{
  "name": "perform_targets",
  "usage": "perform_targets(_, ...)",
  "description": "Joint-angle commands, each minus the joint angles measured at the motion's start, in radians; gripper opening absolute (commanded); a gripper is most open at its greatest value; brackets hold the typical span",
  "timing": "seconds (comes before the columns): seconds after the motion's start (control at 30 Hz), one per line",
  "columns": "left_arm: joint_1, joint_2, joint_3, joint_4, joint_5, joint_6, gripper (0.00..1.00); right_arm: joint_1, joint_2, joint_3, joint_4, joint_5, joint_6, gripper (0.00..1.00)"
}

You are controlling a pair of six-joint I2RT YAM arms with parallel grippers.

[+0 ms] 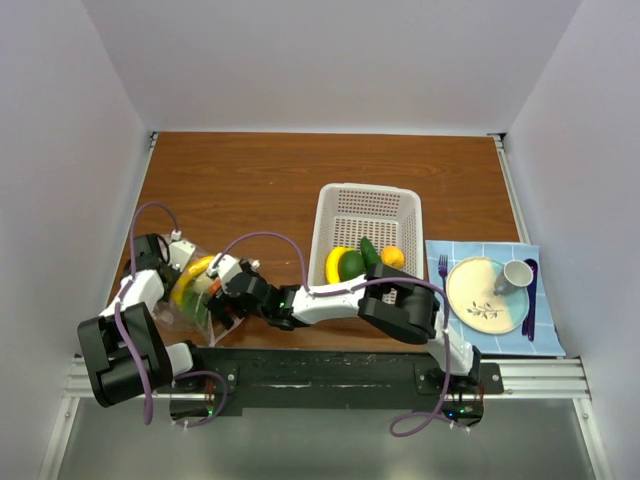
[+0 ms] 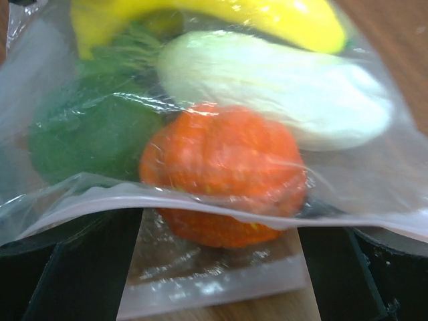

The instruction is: Open the zip-top bag and remove the fake food

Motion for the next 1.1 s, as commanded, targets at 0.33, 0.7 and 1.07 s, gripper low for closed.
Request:
perform_targets(0.33,-0.004,-0.039,-0.040,-0.117,0.104,0.078,0.04,0.012,0.089,0.149,0.035,0.063,0.009,0.99)
perform_targets(0.7,-0.004,0.012,-0.036,0.013,-0.009,0.006,0.00,0.048,-0.103,-0.054,0.030,0.077,0.012,0.27)
perform_targets(1.07,-0.002,0.076,-0.016,0.093,-0.106,-0.044,0.00,0.061,-0.512,-0.314,-0.086,0.178,0.012,0.20)
